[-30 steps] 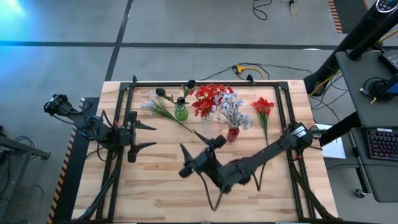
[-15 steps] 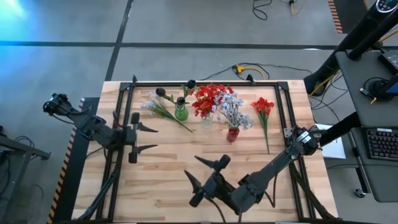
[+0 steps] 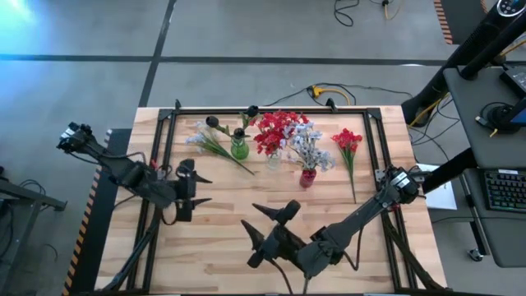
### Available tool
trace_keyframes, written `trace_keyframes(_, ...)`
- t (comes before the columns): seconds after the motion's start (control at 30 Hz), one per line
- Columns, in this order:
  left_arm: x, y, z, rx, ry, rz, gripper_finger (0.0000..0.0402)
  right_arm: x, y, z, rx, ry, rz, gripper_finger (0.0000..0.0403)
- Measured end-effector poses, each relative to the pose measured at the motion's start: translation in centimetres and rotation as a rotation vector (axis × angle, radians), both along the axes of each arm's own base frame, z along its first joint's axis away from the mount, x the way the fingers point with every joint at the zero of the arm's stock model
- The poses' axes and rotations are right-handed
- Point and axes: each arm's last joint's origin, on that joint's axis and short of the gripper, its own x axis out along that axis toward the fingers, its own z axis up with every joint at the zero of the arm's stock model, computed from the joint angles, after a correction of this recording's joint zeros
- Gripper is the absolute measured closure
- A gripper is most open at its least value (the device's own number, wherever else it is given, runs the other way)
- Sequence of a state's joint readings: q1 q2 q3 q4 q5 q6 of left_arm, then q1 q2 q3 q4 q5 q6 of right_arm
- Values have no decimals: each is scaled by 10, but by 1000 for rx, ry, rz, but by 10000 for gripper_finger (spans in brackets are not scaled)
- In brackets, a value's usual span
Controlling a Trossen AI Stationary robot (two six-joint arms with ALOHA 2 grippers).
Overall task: Sort flowers into vase by color
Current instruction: Put the white flowers into the red vase
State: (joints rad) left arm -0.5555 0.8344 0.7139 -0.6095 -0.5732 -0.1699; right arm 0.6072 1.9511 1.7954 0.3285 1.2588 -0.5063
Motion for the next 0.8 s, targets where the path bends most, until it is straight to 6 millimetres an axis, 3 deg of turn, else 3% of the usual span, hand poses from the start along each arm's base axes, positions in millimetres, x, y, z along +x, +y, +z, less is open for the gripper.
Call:
trace_keyframes(0.33,21,-13,-18,37,104,33,174,3,-27,3,-234,287,-332,165)
trace_keyframes(0.5,27,-16,-12,0,185,124,174,-1,-32,13,-329,385,-325,164)
trace_keyframes(0.63,34,-21,-10,-3,264,142,174,-13,-39,32,-345,395,-310,165)
trace_keyframes(0.8,45,-28,-18,148,354,42,174,-29,-55,55,-401,432,-257,171)
